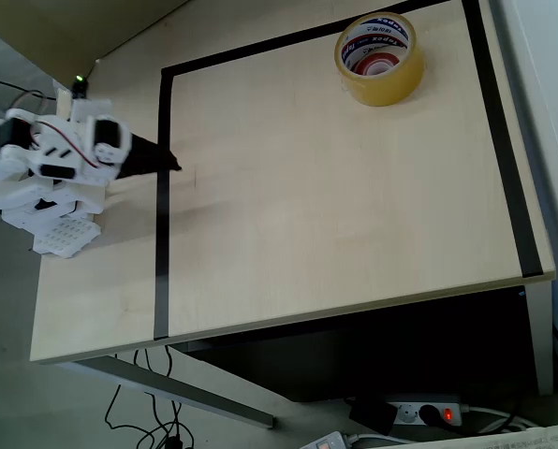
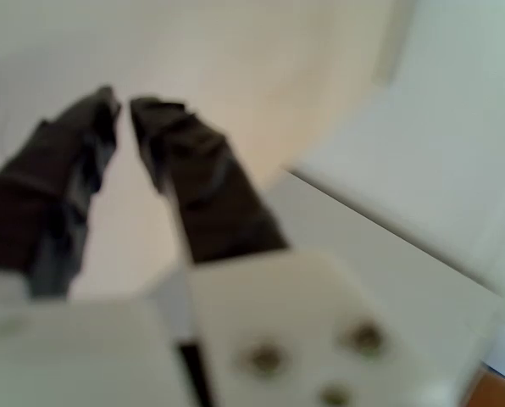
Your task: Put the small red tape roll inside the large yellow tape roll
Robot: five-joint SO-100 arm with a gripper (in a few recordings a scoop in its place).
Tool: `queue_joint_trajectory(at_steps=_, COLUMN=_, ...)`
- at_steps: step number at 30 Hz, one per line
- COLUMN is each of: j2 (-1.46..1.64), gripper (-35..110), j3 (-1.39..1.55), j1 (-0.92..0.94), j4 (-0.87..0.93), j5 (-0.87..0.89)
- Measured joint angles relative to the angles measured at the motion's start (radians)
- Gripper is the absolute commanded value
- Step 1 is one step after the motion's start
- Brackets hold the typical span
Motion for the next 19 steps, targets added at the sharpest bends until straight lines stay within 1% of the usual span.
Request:
queue_joint_trajectory(at_steps=3, j2=0.003, gripper=0, j3=0.066, j1=0.006, j4=0.006, j5=0.021)
queue_joint_trajectory(at_steps=10, j2=0.023, gripper=0, j3=0.067, j1=-0.083, j4=0.061, j5=0.058)
queue_joint_trajectory(at_steps=19, j2=0.023, gripper=0, j3=0.067, j1=-0.092, j4=0.064, j5=0.066)
